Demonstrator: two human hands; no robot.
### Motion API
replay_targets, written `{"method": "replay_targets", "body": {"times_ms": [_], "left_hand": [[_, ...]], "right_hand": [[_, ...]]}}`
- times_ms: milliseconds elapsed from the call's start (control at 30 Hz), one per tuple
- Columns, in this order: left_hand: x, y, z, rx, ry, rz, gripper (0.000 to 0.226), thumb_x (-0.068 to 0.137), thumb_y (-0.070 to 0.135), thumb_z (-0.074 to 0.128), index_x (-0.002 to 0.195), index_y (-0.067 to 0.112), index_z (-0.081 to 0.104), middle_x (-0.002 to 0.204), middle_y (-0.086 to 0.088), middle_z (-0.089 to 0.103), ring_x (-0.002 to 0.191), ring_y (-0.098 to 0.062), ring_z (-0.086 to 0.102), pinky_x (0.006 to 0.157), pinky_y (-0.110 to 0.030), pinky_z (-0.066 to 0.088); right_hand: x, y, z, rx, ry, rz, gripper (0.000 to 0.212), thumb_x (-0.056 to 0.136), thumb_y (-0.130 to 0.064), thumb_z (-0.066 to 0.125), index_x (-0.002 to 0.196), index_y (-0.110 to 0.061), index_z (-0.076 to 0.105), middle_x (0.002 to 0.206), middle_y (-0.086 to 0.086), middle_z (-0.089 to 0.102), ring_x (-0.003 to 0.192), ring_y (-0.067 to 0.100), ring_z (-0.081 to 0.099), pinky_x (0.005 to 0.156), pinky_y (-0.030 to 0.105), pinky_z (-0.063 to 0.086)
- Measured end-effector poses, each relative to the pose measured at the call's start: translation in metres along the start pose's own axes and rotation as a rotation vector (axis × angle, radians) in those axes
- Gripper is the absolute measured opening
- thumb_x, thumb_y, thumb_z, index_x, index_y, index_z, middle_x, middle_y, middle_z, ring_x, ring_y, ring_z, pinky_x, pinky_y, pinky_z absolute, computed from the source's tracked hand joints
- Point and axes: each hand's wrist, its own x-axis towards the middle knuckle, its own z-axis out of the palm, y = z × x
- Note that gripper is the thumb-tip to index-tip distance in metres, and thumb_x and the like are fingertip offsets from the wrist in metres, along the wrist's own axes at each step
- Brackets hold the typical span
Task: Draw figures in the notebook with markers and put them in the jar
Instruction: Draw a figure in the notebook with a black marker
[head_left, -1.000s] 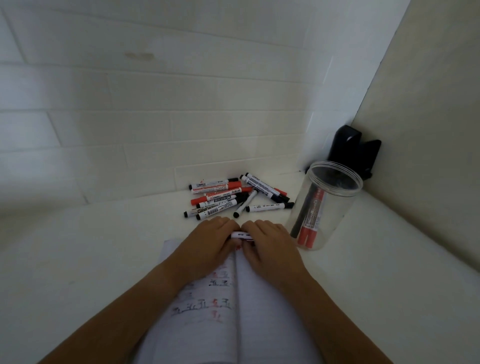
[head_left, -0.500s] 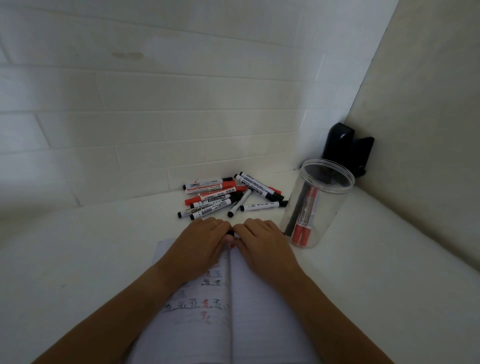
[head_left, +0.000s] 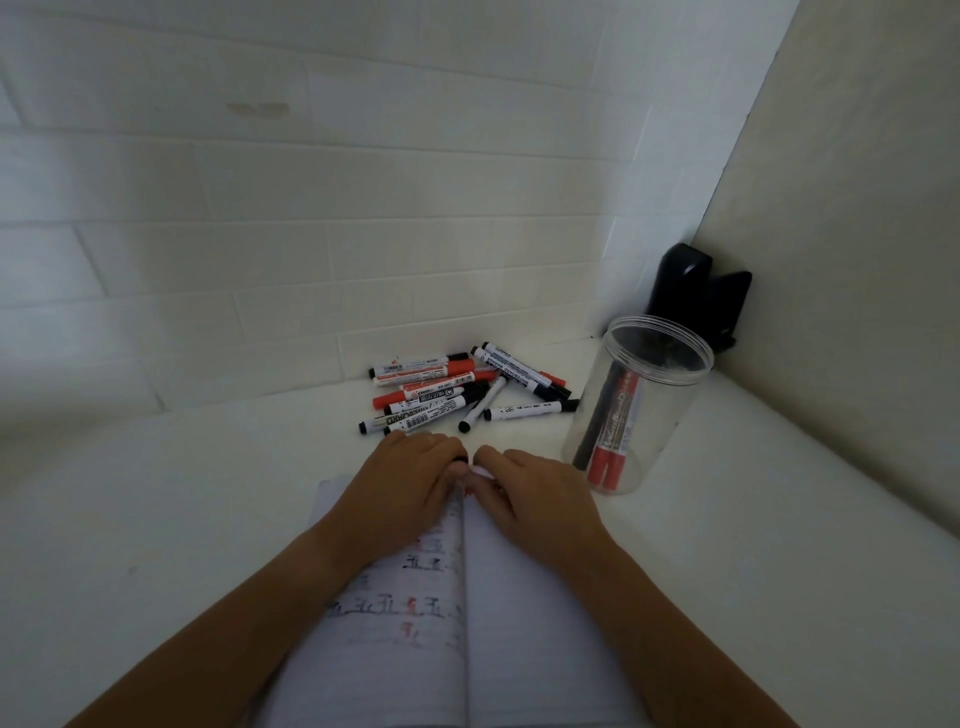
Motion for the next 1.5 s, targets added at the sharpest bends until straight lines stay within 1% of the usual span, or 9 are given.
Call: {"method": "replay_targets", "body": {"times_ms": [200, 367, 467, 533, 633, 767, 1033, 1233, 1500], "left_hand": [[-0.002, -0.012, 0.007, -0.087, -0.053, -0.148, 0.04, 0.094, 0.036, 0.042, 0.128, 0.024, 0.059, 0.114, 0.009, 0.06, 0.101, -0.003, 0.05, 0.088, -0.035, 0.049], [-0.005, -0.005, 0.003, -0.068, -0.172, -0.097, 0.052, 0.093, 0.057, 0.042, 0.139, 0.035, 0.051, 0.129, 0.012, 0.053, 0.121, -0.004, 0.044, 0.104, -0.038, 0.038], [-0.005, -0.001, 0.001, -0.062, -0.214, -0.089, 0.055, 0.091, 0.066, 0.042, 0.138, 0.039, 0.052, 0.135, 0.013, 0.05, 0.126, -0.003, 0.041, 0.109, -0.038, 0.031], [-0.005, 0.001, 0.0, -0.05, -0.25, -0.098, 0.059, 0.088, 0.071, 0.041, 0.137, 0.041, 0.052, 0.138, 0.014, 0.048, 0.128, -0.003, 0.039, 0.111, -0.039, 0.026], [-0.005, 0.001, -0.001, -0.029, -0.294, -0.129, 0.064, 0.083, 0.078, 0.041, 0.137, 0.044, 0.051, 0.141, 0.017, 0.043, 0.131, -0.001, 0.035, 0.114, -0.041, 0.023], [-0.001, -0.002, -0.006, -0.071, -0.362, -0.159, 0.065, 0.08, 0.079, 0.044, 0.136, 0.047, 0.05, 0.142, 0.018, 0.042, 0.131, 0.0, 0.036, 0.114, -0.043, 0.023], [0.002, 0.007, -0.005, -0.053, -0.384, -0.218, 0.073, 0.077, 0.084, 0.038, 0.139, 0.046, 0.047, 0.143, 0.018, 0.039, 0.13, 0.001, 0.034, 0.116, -0.043, 0.023], [-0.001, 0.012, 0.002, 0.044, -0.48, -0.236, 0.101, 0.066, 0.096, 0.021, 0.154, 0.046, 0.021, 0.167, 0.011, -0.001, 0.152, -0.008, -0.007, 0.12, -0.039, -0.007], [-0.001, 0.01, 0.002, 0.025, -0.51, -0.245, 0.1, 0.068, 0.097, 0.024, 0.154, 0.048, 0.017, 0.166, 0.015, -0.003, 0.15, -0.002, -0.013, 0.123, -0.044, -0.012]], "right_hand": [[0.004, 0.002, -0.017, 0.296, 0.059, 0.306, 0.041, 0.105, -0.018, 0.043, 0.146, -0.027, 0.044, 0.089, -0.01, 0.055, 0.066, 0.004, 0.05, 0.06, 0.017, 0.042], [0.008, -0.003, -0.029, 0.859, 0.209, 0.516, 0.025, 0.108, -0.008, 0.043, 0.116, -0.022, 0.062, 0.1, -0.002, 0.07, 0.082, 0.016, 0.073, 0.073, 0.031, 0.062], [0.011, -0.009, -0.04, 1.324, 0.169, 0.713, 0.037, 0.105, 0.002, 0.036, 0.121, -0.016, 0.065, 0.105, 0.008, 0.075, 0.092, 0.028, 0.076, 0.08, 0.04, 0.064], [0.011, -0.007, -0.042, 1.421, 0.126, 0.816, 0.04, 0.101, 0.006, 0.041, 0.122, -0.017, 0.065, 0.103, 0.01, 0.077, 0.092, 0.029, 0.076, 0.075, 0.035, 0.063], [0.011, -0.004, -0.041, 1.364, 0.049, 0.881, 0.014, 0.101, -0.014, 0.061, 0.114, -0.016, 0.065, 0.087, 0.008, 0.075, 0.074, 0.024, 0.07, 0.062, 0.028, 0.052], [0.006, -0.005, -0.037, 1.173, -0.013, 0.819, 0.023, 0.1, -0.04, 0.061, 0.099, -0.017, 0.064, 0.066, 0.005, 0.058, 0.061, 0.019, 0.052, 0.056, 0.031, 0.041], [-0.013, -0.001, -0.026, 1.117, 0.123, 0.718, 0.03, 0.106, -0.029, 0.052, 0.092, -0.019, 0.077, 0.065, 0.008, 0.053, 0.06, 0.02, 0.048, 0.054, 0.03, 0.041], [-0.01, 0.006, -0.03, 1.109, 0.143, 0.676, 0.01, 0.103, -0.015, 0.06, 0.096, -0.011, 0.066, 0.075, 0.013, 0.068, 0.052, 0.027, 0.06, 0.044, 0.031, 0.045], [-0.017, 0.01, -0.025, 0.969, 0.099, 0.733, 0.015, 0.095, -0.013, 0.071, 0.085, -0.008, 0.061, 0.064, 0.018, 0.065, 0.046, 0.035, 0.061, 0.039, 0.032, 0.048]]}}
